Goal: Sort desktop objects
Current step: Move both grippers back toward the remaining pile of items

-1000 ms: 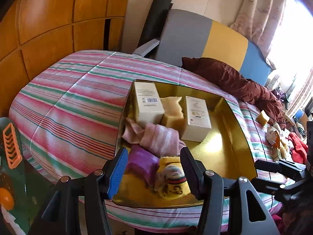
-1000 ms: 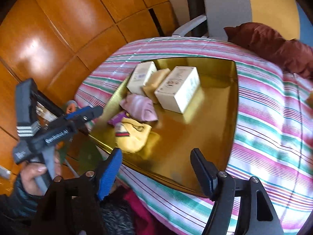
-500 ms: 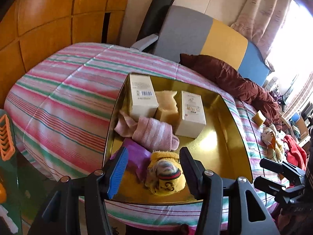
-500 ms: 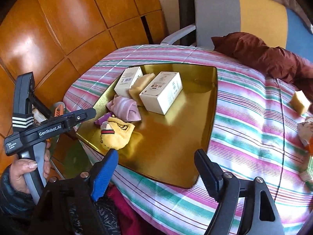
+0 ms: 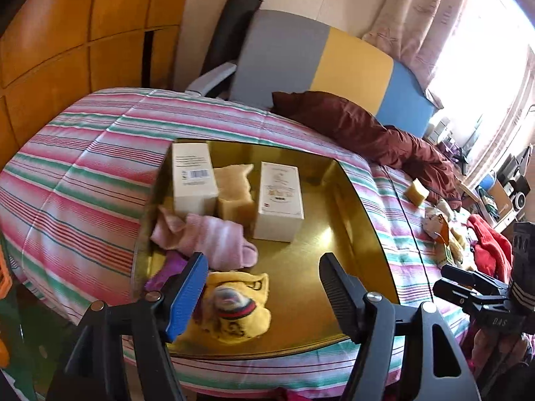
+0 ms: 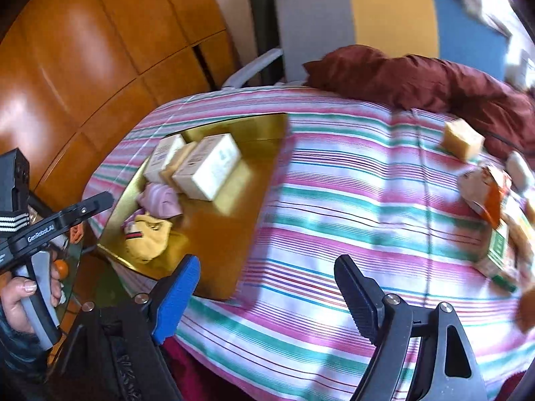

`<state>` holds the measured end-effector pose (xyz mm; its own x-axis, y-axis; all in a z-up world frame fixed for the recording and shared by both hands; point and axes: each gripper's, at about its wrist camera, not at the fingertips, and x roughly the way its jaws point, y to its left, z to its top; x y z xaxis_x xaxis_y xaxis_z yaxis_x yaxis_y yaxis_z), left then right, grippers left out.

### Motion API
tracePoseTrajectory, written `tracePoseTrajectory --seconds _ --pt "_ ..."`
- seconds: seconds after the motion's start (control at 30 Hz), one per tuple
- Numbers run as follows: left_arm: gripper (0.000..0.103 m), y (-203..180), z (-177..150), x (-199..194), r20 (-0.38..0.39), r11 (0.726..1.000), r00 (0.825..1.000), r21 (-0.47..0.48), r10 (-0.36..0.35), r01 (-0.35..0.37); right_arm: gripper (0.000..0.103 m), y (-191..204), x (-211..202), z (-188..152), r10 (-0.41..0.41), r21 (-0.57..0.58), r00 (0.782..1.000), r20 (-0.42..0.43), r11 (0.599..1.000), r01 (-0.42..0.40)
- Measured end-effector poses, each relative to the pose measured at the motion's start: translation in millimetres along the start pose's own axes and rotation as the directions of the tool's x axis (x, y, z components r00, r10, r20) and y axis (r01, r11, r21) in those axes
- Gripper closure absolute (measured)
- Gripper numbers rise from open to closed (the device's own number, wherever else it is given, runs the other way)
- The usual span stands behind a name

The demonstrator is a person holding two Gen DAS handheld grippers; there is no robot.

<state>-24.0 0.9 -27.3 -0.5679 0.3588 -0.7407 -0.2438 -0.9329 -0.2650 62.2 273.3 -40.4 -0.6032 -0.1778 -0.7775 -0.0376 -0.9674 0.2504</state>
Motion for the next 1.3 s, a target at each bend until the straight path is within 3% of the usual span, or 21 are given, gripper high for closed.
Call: tracePoseTrajectory --seconds 0.4,0.73,1.1,1.3 --pt "0.033 -50.8 13.8 6.8 -0.023 0.988 0.996 0.120 -0.091 0.094 0.017 -58.1 -24.5 -8.2 -0.097 0.109 0.995 0.001 0.989 0.097" --pt "0.033 -110.1 15.5 21.4 -0.087 0.953 0.984 0.249 -0.158 0.175 0.016 -105.1 -51.0 -1.1 -0.134 0.178 0.991 -0.018 0.975 0.135" --pt "0.033 -157.0 6.3 37.3 -0.159 0.906 0.963 0.336 -0.216 0.259 0.016 -179.5 -105.1 -1.6 -0.255 0.296 0.967 -0.029 0.921 0.252" --pt "0.033 -171.9 0.9 45.4 -0.190 0.892 0.956 0.357 -0.222 0.278 0.015 -208.3 -113.9 -10.9 -0.291 0.335 0.955 -0.064 0.895 0.295"
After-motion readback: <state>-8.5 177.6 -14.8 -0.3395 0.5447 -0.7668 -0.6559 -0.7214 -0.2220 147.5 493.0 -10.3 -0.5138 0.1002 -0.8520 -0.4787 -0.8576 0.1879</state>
